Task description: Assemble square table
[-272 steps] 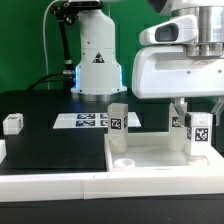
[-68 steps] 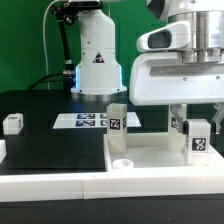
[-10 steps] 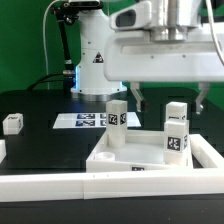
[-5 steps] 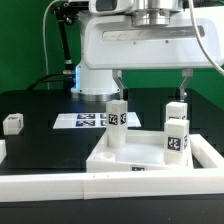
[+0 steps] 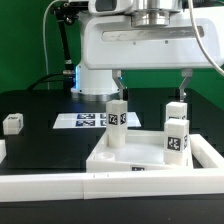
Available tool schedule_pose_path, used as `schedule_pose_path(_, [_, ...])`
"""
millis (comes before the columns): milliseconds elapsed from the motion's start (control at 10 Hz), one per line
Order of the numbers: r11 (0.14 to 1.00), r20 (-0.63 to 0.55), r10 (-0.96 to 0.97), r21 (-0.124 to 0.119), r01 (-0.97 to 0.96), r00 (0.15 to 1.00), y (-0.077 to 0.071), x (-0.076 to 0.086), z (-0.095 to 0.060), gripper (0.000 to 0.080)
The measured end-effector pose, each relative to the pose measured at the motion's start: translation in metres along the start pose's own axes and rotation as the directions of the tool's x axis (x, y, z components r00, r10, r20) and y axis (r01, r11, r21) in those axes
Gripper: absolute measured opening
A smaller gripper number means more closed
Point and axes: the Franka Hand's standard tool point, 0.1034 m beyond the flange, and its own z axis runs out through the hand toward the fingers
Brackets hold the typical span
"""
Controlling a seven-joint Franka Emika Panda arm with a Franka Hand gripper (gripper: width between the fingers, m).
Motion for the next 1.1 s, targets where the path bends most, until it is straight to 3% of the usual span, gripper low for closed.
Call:
schedule_pose_path(100, [0.998, 0.000, -0.061, -0.001, 0.061, 0.998, 0.003, 0.001, -0.001, 0.0649])
schedule_pose_path(500, [0.932, 0.010, -0.362, -0.002, 0.362, 0.932, 0.046, 0.013, -0.011, 0.0649])
schedule_pose_path(1000, [0.941, 0.014, -0.339, -0.005, 0.339, 0.941, 0.050, 0.013, -0.009, 0.0649])
schedule_pose_path(1100, [0.937, 0.014, -0.349, -0.009, 0.349, 0.937, 0.058, 0.015, -0.008, 0.0649])
